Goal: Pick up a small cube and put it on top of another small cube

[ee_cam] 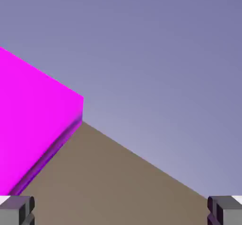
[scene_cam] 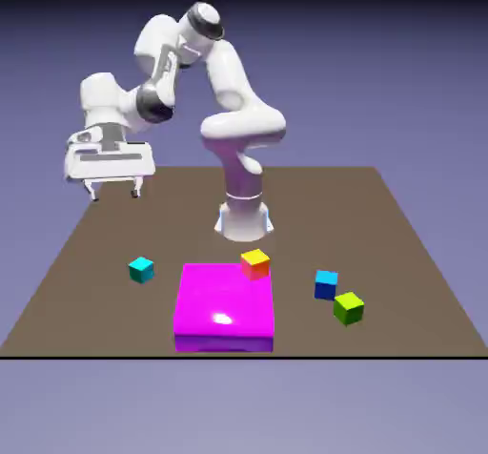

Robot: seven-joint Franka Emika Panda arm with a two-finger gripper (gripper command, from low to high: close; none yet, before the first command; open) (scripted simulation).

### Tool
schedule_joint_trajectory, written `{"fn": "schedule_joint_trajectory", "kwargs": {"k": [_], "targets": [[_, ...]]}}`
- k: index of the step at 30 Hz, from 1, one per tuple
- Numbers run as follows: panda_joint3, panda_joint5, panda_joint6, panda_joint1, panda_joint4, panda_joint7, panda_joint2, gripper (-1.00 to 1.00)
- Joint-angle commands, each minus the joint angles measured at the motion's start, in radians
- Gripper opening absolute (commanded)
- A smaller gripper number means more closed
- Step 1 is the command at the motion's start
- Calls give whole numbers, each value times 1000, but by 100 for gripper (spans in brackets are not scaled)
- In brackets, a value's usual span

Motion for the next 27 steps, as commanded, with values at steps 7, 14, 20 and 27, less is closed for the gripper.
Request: {"fn": "schedule_joint_trajectory", "kwargs": {"k": [7,14,20,27], "targets": [[-254,-72,-95,77,39,-229,-54,0],[-507,-144,-190,154,77,-458,-107,0],[-659,-209,-158,240,90,-512,-147,0],[-739,-256,-91,309,90,-494,-172,-100]]}}
